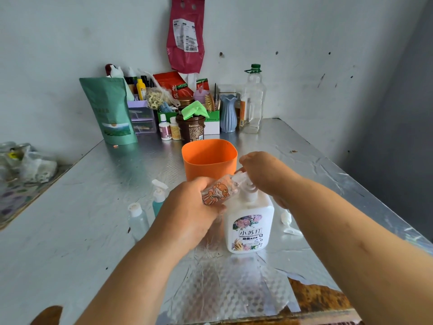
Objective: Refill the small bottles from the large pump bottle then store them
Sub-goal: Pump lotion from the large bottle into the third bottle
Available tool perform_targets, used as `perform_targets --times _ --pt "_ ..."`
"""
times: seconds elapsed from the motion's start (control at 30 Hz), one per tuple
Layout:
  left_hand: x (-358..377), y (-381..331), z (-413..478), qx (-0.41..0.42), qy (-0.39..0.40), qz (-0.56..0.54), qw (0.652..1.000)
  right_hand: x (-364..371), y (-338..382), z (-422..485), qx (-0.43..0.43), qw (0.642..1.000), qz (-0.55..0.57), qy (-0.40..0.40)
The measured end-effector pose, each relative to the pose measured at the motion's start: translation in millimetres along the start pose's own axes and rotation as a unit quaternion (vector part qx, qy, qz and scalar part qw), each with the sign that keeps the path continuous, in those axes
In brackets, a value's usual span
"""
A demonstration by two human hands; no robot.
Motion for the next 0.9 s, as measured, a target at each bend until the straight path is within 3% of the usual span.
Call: perform_targets --times 0.9 --pt "0.0 -2.1 2.3 -0.003 -0.001 0.005 1.0 -2.9 0.6 -5.4 0.007 1.0 0.027 0.0"
Point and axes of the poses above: each hand's wrist, its own z-axis towards the middle knuckle, its own x-axis out of the palm, y = z × x, the point moved 10 cm from there along z, towards the middle knuckle, and after that the axes turned 3 degrees about -y, right-handed, at the moved point
